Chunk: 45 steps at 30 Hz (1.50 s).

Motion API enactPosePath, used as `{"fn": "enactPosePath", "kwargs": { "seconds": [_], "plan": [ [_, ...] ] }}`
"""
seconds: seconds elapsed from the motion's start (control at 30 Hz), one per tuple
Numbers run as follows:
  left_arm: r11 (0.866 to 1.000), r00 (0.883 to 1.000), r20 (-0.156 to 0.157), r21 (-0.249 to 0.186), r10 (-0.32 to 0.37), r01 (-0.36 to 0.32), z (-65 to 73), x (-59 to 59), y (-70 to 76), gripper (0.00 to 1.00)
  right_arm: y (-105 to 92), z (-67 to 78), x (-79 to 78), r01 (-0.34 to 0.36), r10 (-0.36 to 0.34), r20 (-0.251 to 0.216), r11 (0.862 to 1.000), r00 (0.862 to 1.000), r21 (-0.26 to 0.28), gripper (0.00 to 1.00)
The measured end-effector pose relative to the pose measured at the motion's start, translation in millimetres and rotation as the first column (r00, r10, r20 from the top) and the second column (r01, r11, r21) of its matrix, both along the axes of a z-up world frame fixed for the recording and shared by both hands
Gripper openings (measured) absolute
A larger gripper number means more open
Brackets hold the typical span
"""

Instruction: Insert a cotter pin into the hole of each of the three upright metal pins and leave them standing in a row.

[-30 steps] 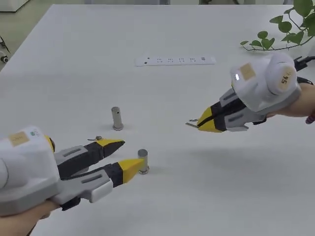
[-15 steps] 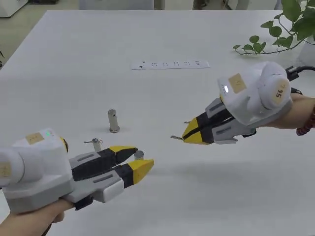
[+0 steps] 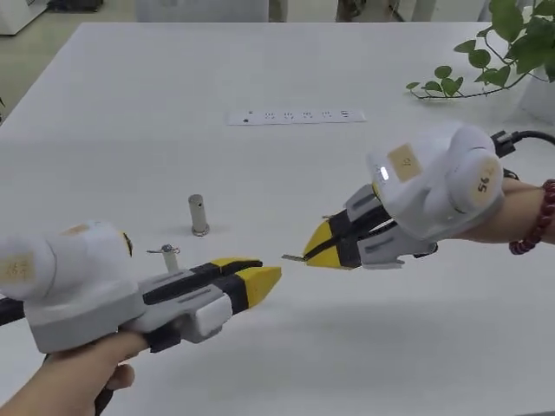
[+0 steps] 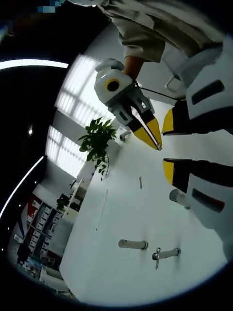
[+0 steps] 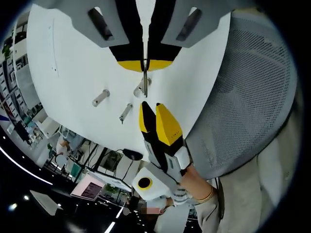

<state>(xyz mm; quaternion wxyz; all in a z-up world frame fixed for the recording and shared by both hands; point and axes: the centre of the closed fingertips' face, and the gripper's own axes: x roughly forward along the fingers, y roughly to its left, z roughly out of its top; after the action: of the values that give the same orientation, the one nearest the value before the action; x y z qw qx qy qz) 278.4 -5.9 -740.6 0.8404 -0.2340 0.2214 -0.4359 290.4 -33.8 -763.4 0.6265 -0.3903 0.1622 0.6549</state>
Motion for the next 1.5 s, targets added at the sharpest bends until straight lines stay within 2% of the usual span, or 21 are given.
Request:
{"fn": "enactPosePath", "kwargs": {
  "seconds": [0.13,0.27,0.57,0.7,0.83,0.93,0.97,1.17,1.2,1.27,1.33,1.47,1.5],
  "plan": [
    [1.000,0.999,-0.031,-0.029,-0.010,0.009,2.3,-1.4,-5.7,0.15,4.8,0.8,-6.2,-0.013,0.013,0.001,1.000,1.000,0.002,0.02],
    [0.999,0.997,-0.076,-0.055,-0.002,-0.002,2.1,-0.6,-8.0,0.13,6.1,0.8,-5.7,-0.015,0.015,0.006,1.000,1.000,0.005,0.02],
    [0.998,0.991,-0.136,-0.059,0.010,-0.019,-3.5,1.6,-8.5,0.07,8.8,0.4,-9.8,-0.015,0.015,0.017,1.000,1.000,0.003,0.02],
    [0.999,0.986,-0.165,-0.042,0.003,-0.010,-7.5,1.5,-11.0,0.05,8.7,-0.8,-11.0,-0.013,0.013,0.019,1.000,1.000,-0.005,0.02],
    [0.999,0.984,-0.180,-0.033,0.002,-0.008,-8.9,2.8,-13.7,0.04,8.5,-1.9,-11.5,-0.010,0.010,0.023,1.000,1.000,-0.012,0.02],
    [1.000,0.980,-0.199,0.002,-0.007,0.007,-13.6,1.8,-16.6,0.03,7.9,-3.7,-11.1,-0.006,0.006,0.025,1.000,1.000,-0.021,0.02],
    [1.000,0.981,-0.196,0.009,-0.007,0.009,-14.0,2.0,-17.1,0.03,7.8,-4.4,-11.4,-0.006,0.006,0.024,1.000,1.000,-0.024,0.02],
    [0.999,0.971,-0.240,0.048,0.005,0.006,-21.3,1.6,-15.5,0.01,5.7,-7.3,-11.0,0.001,0.001,0.031,0.999,1.000,-0.040,0.02],
    [0.999,0.966,-0.257,0.036,0.006,0.003,-20.6,1.2,-16.0,0.01,5.7,-7.3,-11.0,0.000,0.001,0.032,0.999,0.999,-0.041,0.02],
    [1.000,0.962,-0.271,0.030,0.016,-0.009,-20.5,1.7,-15.2,0.01,5.8,-7.0,-10.4,0.002,-0.001,0.036,0.999,0.999,-0.041,0.02],
    [1.000,0.962,-0.274,0.030,0.018,-0.010,-20.4,1.7,-14.9,0.01,5.8,-6.6,-10.0,0.003,-0.001,0.036,0.999,0.999,-0.043,0.02],
    [1.000,0.943,-0.331,0.007,0.031,-0.030,-20.1,1.4,-14.0,0.00,6.0,-6.4,-9.8,0.003,-0.001,0.041,0.999,0.999,-0.043,0.02],
    [1.000,0.944,-0.329,0.007,0.029,-0.029,-19.8,1.4,-13.7,0.00,6.0,-6.1,-9.8,0.003,-0.002,0.042,0.999,0.999,-0.042,0.02]
  ]
}}
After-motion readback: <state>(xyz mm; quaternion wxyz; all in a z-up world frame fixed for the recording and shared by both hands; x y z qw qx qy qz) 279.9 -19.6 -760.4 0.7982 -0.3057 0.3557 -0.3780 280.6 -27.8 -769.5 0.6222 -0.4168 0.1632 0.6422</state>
